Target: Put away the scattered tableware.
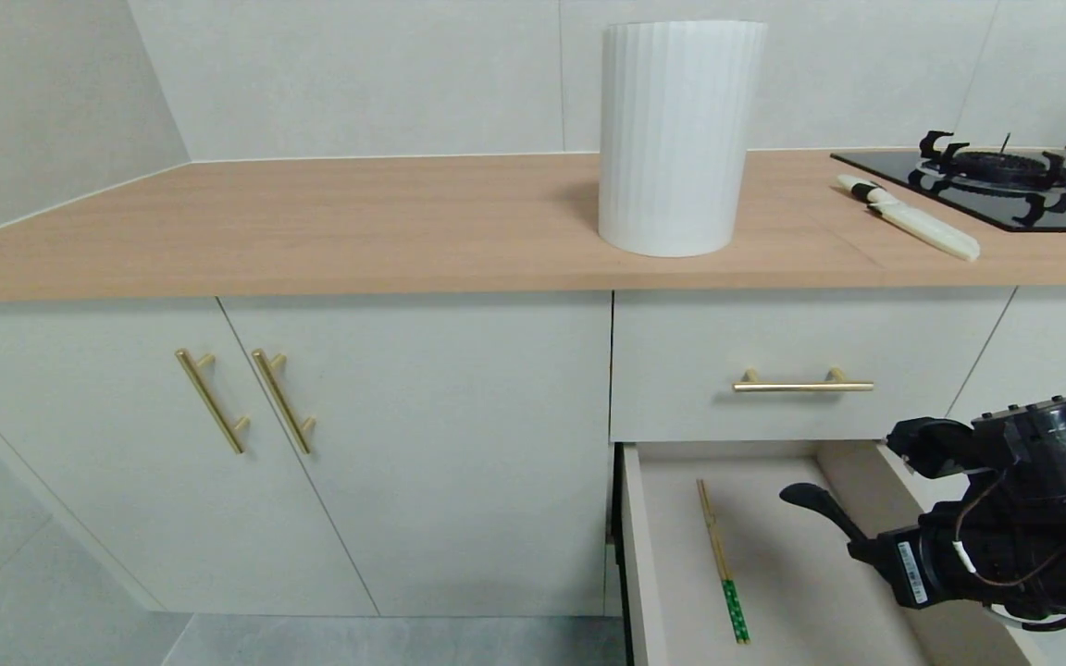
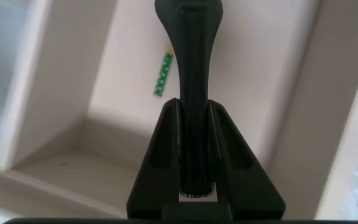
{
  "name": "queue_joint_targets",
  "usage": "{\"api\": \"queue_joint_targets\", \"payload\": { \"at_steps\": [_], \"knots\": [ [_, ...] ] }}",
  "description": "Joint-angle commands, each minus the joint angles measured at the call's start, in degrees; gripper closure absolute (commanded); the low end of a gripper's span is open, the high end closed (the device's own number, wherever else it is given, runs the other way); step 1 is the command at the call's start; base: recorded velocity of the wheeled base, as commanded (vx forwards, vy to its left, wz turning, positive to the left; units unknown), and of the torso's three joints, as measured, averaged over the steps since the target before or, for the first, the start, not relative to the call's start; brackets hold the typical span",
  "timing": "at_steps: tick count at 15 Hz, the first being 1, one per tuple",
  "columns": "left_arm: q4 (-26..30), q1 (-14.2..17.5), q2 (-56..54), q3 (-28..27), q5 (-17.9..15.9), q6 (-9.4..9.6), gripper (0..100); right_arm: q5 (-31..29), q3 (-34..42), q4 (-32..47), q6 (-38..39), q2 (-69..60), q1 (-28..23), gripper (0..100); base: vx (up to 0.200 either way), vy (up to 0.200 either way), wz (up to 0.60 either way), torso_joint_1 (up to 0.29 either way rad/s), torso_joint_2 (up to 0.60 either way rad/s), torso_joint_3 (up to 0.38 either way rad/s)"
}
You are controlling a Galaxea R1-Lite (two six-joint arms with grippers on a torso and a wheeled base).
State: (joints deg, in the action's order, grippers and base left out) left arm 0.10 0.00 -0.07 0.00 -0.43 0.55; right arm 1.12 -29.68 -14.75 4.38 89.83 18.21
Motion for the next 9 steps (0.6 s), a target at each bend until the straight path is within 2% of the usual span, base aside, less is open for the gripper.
{"api": "queue_joint_targets", "payload": {
  "at_steps": [1, 6, 9],
  "knots": [
    [0.0, 0.0, 0.1, 0.0, 0.0, 0.07, 0, -0.1, 0.0, -0.1, 0.0, 0.3, 0.1, 100, 0.000, 0.000, 0.00, -0.041, 0.25, 0.188],
    [0.0, 0.0, 0.1, 0.0, 0.0, 0.07, 0, -0.1, 0.4, -3.8, 0.0, 2.5, 0.1, 100, 0.000, 0.000, 0.00, -0.014, 0.05, 0.042],
    [0.0, 0.0, 0.1, 0.0, 0.0, -0.02, 0, -2.7, 0.3, -10.5, 3.7, 9.7, 0.1, 100, 0.000, 0.000, 0.00, 0.000, 0.00, 0.000]
  ]
}}
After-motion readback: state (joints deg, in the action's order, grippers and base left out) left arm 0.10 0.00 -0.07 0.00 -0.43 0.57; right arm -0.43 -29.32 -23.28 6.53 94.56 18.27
